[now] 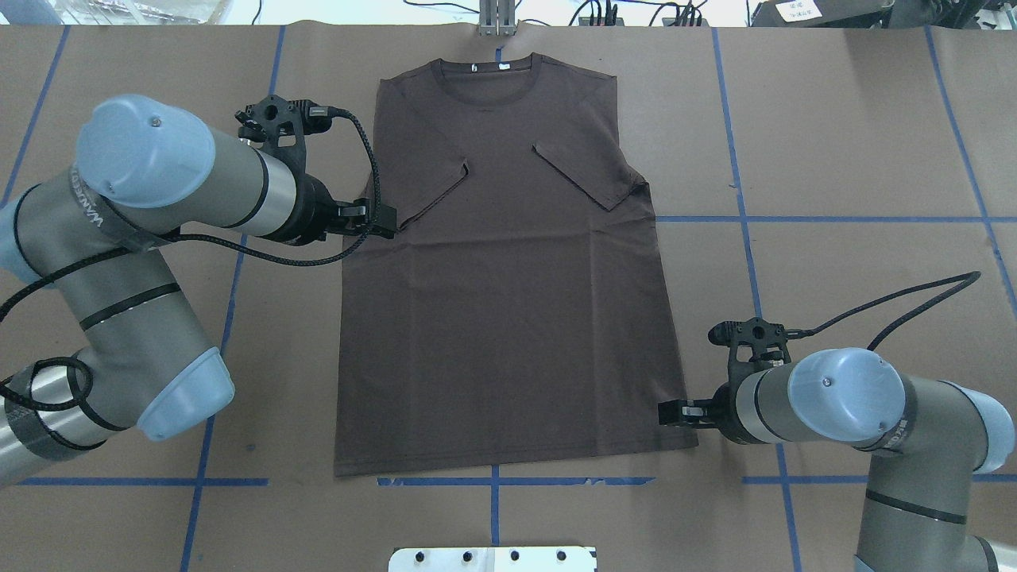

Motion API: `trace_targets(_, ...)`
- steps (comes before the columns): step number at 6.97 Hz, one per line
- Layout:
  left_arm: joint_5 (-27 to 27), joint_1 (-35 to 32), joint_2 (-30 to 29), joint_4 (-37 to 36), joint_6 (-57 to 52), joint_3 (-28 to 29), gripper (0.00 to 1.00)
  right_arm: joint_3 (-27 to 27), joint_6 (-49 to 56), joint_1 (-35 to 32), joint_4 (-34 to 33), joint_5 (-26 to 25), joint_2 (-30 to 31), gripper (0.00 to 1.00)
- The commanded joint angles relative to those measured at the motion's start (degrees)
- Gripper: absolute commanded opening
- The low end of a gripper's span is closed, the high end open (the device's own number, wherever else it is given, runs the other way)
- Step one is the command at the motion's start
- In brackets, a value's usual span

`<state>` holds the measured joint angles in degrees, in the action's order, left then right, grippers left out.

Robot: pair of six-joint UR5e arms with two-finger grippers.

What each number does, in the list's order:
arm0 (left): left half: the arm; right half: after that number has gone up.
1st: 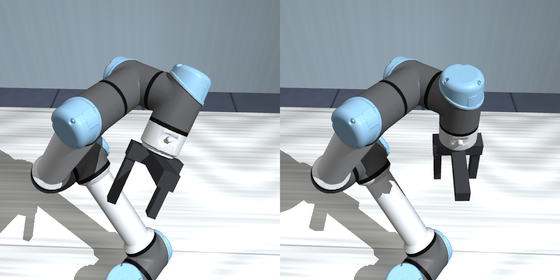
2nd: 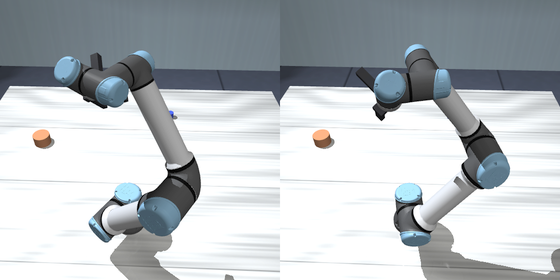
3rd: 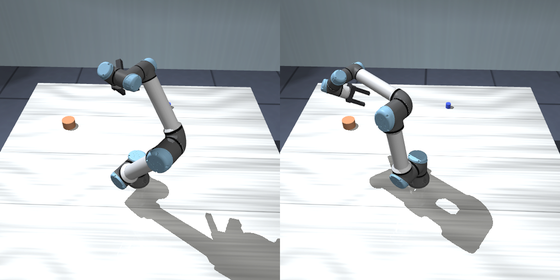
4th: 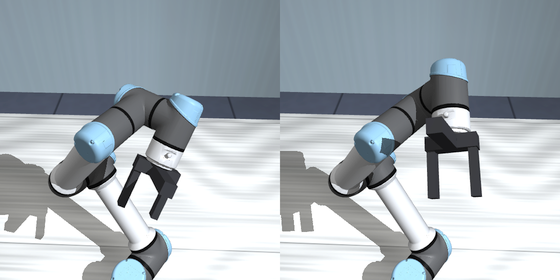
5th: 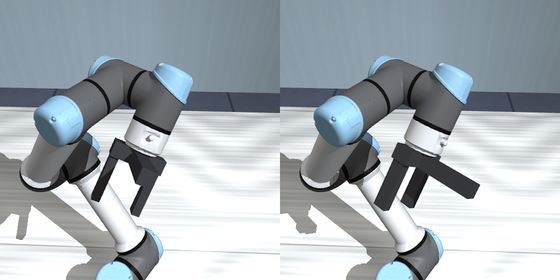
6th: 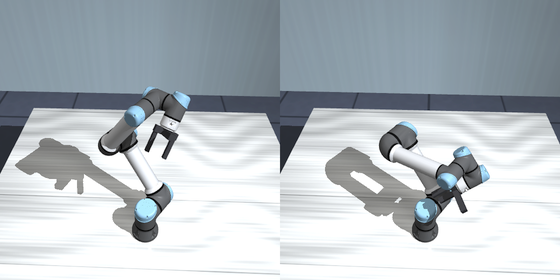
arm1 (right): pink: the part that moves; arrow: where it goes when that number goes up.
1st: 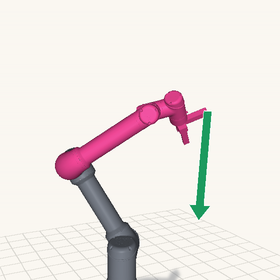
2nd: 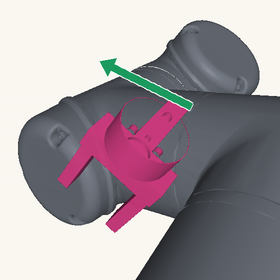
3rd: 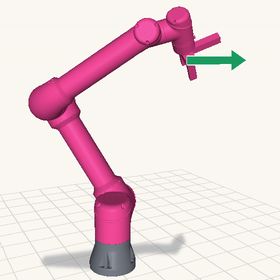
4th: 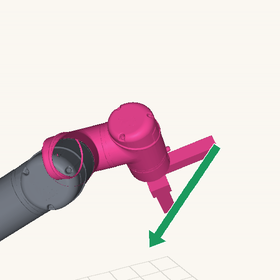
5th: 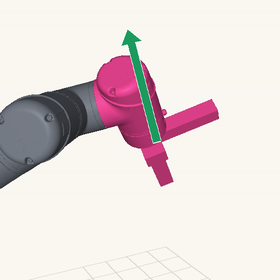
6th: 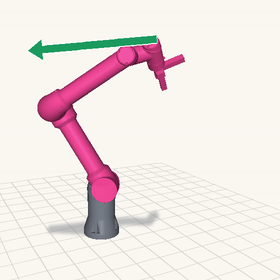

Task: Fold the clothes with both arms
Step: 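Move both grippers down to the hem corners nearest the robot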

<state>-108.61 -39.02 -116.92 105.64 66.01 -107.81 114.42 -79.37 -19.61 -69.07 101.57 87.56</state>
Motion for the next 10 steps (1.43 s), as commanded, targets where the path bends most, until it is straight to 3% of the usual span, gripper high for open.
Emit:
trace_targets(1,0.1,0.0,0.1,0.0,0.0,0.1,1.00,-0.2,0.0,0.6,-6.3,0.1,-3.8,0.99)
trace_targets(6,0.1,0.0,0.1,0.2,0.0,0.1,1.00,-0.4,0.0,1.2,-8.1,0.5,-3.8,0.99)
trace_targets(7,0.1,0.0,0.1,0.2,0.0,0.1,1.00,-0.4,0.0,1.3,-8.1,0.5,-3.4,0.94)
trace_targets(8,0.1,0.0,0.1,0.2,0.0,0.1,1.00,-0.5,0.1,1.3,-8.1,0.5,-3.5,0.81)
trace_targets(10,0.1,0.0,0.1,0.3,-0.1,0.1,1.00,-0.9,0.3,1.4,-8.1,0.6,-3.5,0.23)
